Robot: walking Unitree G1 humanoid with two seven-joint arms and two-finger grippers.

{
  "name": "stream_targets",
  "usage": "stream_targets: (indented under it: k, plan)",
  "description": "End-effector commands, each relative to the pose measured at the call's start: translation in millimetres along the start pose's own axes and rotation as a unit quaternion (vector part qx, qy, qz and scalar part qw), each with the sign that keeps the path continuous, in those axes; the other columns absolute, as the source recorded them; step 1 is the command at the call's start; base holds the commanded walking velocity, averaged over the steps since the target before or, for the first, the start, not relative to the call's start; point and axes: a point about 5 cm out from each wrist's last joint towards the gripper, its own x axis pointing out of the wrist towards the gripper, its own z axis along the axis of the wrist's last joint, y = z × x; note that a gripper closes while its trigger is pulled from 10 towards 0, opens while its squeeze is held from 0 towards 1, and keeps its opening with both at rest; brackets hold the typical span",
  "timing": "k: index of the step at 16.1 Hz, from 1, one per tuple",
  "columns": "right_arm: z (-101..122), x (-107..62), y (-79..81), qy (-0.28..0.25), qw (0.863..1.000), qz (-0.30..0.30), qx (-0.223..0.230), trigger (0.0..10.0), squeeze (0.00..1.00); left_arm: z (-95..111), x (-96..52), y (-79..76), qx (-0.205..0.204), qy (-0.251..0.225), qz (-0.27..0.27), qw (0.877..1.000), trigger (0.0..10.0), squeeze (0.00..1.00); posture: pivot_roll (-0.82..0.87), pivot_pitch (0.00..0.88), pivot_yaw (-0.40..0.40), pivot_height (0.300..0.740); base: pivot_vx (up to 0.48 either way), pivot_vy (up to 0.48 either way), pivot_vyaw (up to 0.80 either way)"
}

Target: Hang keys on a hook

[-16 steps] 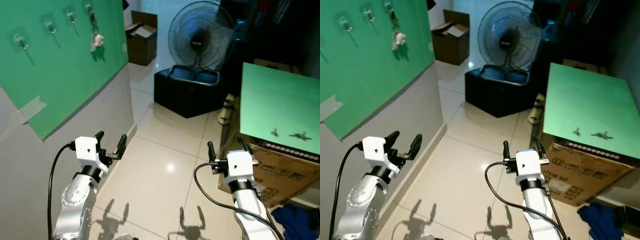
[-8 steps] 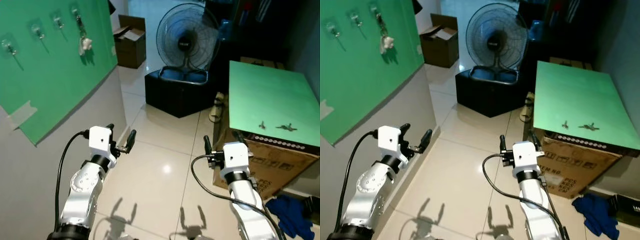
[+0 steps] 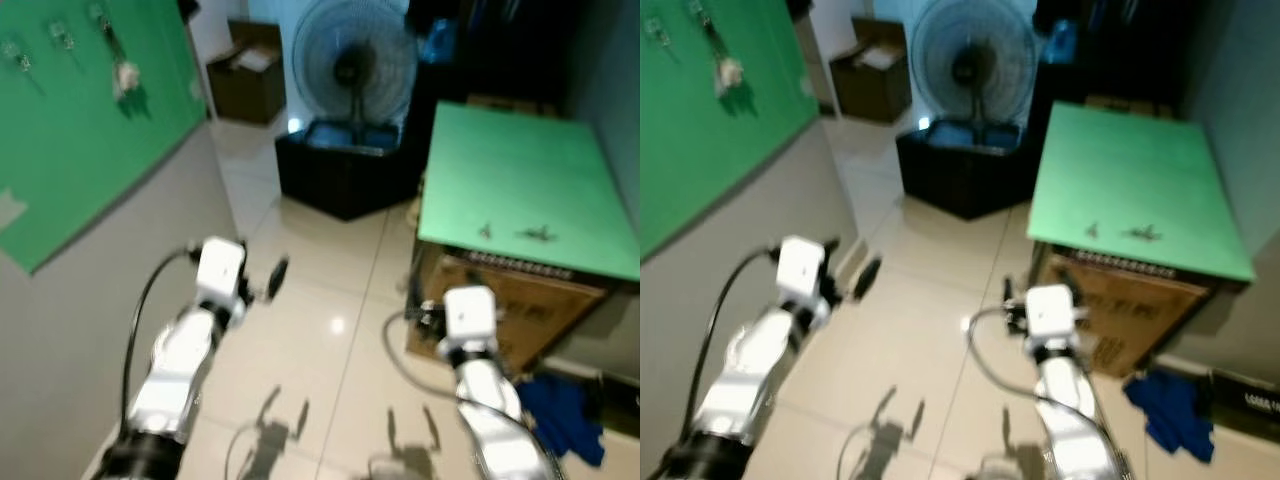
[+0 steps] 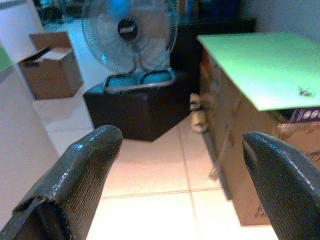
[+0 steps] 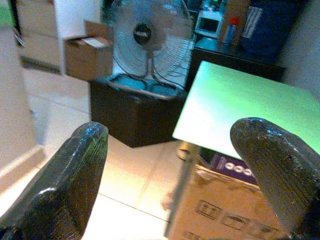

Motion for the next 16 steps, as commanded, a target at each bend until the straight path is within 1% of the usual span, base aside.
stream_targets:
  k: [1,5,6,7,8,9,10,11,13,14,16]
  plan:
    - [3,3.5,-3.8,-0.006,1.0,-0.006,-0.003,10.0,0.0,3,3.5,-0.8,0.006,-0.001,-0.005,1.0,10.0,0.0,-0.1,0.0,0.081,0.727,0.0,-0.48,0.0]
    - [1,3.6,-4.1,-0.004,1.0,-0.006,-0.005,10.0,0.0,2,8.1,0.5,0.003,0.005,-0.003,1.0,10.0,0.0,-0.11,0.0,0.082,0.727,0.0,-0.48,0.0]
    - [0,3.6,-4.2,-0.002,1.0,-0.005,-0.007,10.0,0.0,1,8.6,-1.4,-0.003,0.005,-0.008,1.0,10.0,0.0,-0.11,0.0,0.083,0.727,0.0,-0.48,0.0]
    - [1,4.0,-4.3,-0.004,1.0,-0.004,-0.01,10.0,0.0,0,9.5,-2.9,0.001,0.011,-0.007,1.0,10.0,0.0,-0.11,0.0,0.084,0.727,0.0,-0.48,0.0]
    - [1,4.1,-4.5,-0.004,1.0,-0.004,-0.011,10.0,0.0,0,9.9,-4.2,-0.007,0.007,-0.011,1.0,10.0,0.0,-0.11,0.0,0.084,0.727,0.0,-0.48,0.0]
    - [1,4.5,-5.1,-0.003,1.0,-0.005,-0.013,10.0,0.0,3,10.1,-4.5,-0.016,-0.006,-0.01,1.0,10.0,0.0,-0.12,0.0,0.084,0.727,0.0,0.0,0.0]
    - [1,4.7,-4.8,-0.003,1.0,-0.003,-0.014,10.0,0.0,3,11.0,-4.9,-0.009,-0.004,-0.01,1.0,10.0,0.0,-0.12,0.0,0.086,0.727,0.0,0.0,0.0]
    - [0,5.1,-4.1,0.0,1.0,-0.001,-0.017,10.0,0.0,2,12.8,-3.6,0.006,0.009,-0.001,1.0,10.0,0.0,-0.12,0.0,0.087,0.727,0.0,0.0,0.0]
    - [0,5.7,-3.9,-0.002,1.0,-0.001,-0.019,10.0,0.0,0,14.1,0.0,0.003,0.018,0.005,1.0,10.0,0.0,-0.12,0.0,0.088,0.727,0.0,0.0,0.0]
    - [0,5.6,-4.4,0.001,1.0,-0.003,-0.017,10.0,0.0,1,14.7,1.0,0.012,0.018,0.007,1.0,10.0,0.0,-0.12,0.0,0.088,0.727,0.0,0.0,0.0]
    - [0,5.3,-4.1,0.001,1.0,-0.002,-0.017,10.0,0.0,2,16.1,-2.9,0.023,0.021,-0.008,0.999,10.0,0.0,-0.12,0.0,0.089,0.727,0.0,0.0,0.0]
